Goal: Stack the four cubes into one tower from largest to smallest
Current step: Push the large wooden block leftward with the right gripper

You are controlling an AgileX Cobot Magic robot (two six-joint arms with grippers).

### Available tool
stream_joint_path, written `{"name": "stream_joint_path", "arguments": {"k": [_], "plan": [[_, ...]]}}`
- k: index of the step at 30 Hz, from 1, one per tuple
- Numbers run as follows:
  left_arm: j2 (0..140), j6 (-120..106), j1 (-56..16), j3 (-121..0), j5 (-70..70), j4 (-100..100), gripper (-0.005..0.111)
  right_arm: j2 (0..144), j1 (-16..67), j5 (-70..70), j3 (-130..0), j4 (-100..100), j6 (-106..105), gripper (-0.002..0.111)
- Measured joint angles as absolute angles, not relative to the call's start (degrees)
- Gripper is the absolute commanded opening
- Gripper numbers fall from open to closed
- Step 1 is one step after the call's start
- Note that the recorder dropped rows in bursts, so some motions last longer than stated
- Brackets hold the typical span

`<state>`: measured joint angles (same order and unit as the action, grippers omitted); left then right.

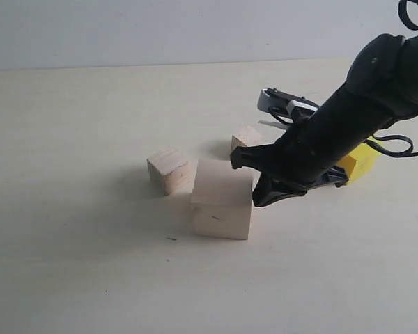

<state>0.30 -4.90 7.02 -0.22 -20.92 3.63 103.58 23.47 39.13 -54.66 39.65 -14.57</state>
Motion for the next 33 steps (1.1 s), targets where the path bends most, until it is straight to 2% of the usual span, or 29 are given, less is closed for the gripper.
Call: {"name": "stream_joint_path", "arguments": {"k": [10,21,33], "plan": [[0.30,-4.90,7.02,-0.22,-20.92,3.63,0.000,104.63,25.23,36.58,-54.66,42.53,-15.60,0.000],[0.30,-4.90,7.02,-0.22,-20.92,3.63,0.000,110.19,25.23,39.02,-54.66,61.15,-29.56,0.000],[0.30,-4.90,7.02,-0.22,-20.92,3.63,0.000,116.21,29.05,38.31,-65.23,67.51,-32.35,0.000]]}}
